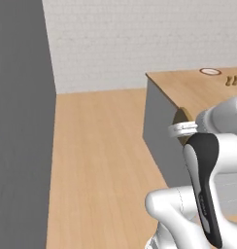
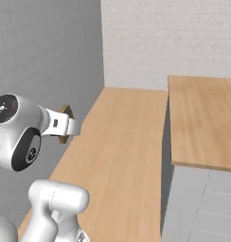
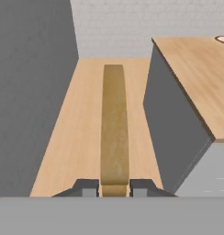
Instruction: Start the toaster. Once the lever pops up, take the bread to the plate on the dining counter.
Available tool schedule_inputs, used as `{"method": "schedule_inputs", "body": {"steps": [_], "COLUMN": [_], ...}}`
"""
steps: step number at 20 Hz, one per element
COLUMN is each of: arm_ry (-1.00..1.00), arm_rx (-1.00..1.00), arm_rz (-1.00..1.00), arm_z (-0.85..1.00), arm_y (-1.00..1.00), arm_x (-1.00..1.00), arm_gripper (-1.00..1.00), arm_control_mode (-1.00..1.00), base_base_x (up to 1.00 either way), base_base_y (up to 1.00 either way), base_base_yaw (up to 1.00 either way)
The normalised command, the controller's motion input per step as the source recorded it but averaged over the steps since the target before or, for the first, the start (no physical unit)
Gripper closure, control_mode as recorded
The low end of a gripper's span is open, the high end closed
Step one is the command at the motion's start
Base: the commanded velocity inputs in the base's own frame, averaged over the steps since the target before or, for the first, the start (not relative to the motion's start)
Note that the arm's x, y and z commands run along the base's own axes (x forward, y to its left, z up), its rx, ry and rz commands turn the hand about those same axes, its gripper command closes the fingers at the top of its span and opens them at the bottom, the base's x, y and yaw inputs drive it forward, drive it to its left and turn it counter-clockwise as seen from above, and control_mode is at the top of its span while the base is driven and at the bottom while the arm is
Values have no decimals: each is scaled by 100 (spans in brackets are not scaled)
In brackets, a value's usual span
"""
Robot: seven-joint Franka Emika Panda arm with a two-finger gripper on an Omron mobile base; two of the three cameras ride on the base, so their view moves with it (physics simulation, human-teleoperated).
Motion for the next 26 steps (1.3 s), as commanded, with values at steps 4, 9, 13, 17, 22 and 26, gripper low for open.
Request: {"method": "schedule_inputs", "body": {"steps": [4, 9, 13, 17, 22, 26], "arm_ry": [0, 0, 0, 0, 0, 0], "arm_rx": [0, 0, 0, 0, 0, 0], "arm_rz": [0, 0, 0, 0, 0, 0], "arm_z": [0, 0, 0, 0, 0, 0], "arm_y": [0, 0, 0, 0, 0, 0], "arm_x": [0, 0, 0, 0, 0, 0], "arm_gripper": [100, 100, 100, 100, 100, 100], "arm_control_mode": [100, 100, 100, 100, 100, 100], "base_base_x": [43, 63, 93, 100, 100, 100], "base_base_y": [42, 7, 1, 0, 0, 2], "base_base_yaw": [0, 0, -1, -1, 0, 0]}}
